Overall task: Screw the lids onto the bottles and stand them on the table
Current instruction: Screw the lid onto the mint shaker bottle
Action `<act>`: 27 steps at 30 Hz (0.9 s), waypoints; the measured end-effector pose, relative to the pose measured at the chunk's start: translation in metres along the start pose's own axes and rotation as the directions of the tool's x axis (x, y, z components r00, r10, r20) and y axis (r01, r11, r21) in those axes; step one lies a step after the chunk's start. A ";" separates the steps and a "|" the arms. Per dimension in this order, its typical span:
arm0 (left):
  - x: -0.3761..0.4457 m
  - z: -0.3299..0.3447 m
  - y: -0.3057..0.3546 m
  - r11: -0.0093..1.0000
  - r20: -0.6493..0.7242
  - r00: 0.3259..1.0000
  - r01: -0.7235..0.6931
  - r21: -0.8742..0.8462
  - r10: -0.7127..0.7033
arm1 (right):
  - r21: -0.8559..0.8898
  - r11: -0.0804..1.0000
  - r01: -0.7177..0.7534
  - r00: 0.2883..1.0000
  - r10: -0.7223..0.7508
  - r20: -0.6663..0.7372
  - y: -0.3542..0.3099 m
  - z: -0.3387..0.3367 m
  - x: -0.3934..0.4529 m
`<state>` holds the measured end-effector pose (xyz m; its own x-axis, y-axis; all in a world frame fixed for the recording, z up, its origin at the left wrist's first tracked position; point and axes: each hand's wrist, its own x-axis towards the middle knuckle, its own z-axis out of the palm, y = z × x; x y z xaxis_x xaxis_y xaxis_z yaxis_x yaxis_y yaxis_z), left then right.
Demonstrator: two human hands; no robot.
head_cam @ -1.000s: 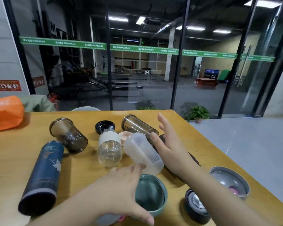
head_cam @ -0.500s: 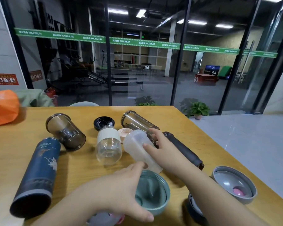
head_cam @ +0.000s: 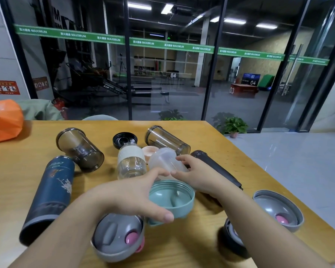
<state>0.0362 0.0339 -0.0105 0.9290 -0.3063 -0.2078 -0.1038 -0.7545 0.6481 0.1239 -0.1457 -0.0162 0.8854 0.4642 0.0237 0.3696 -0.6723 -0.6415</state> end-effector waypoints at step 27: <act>0.019 -0.016 -0.022 0.367 -0.621 0.782 -0.594 -0.716 0.054 | -0.002 1.000 -0.020 0.971 0.019 -0.238 -0.014 0.023 -0.022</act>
<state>0.0617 0.0544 -0.0166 0.9415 0.0804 0.3272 -0.3353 0.3207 0.8859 0.0924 -0.1335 -0.0247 0.9340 0.3008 0.1927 0.3520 -0.6825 -0.6405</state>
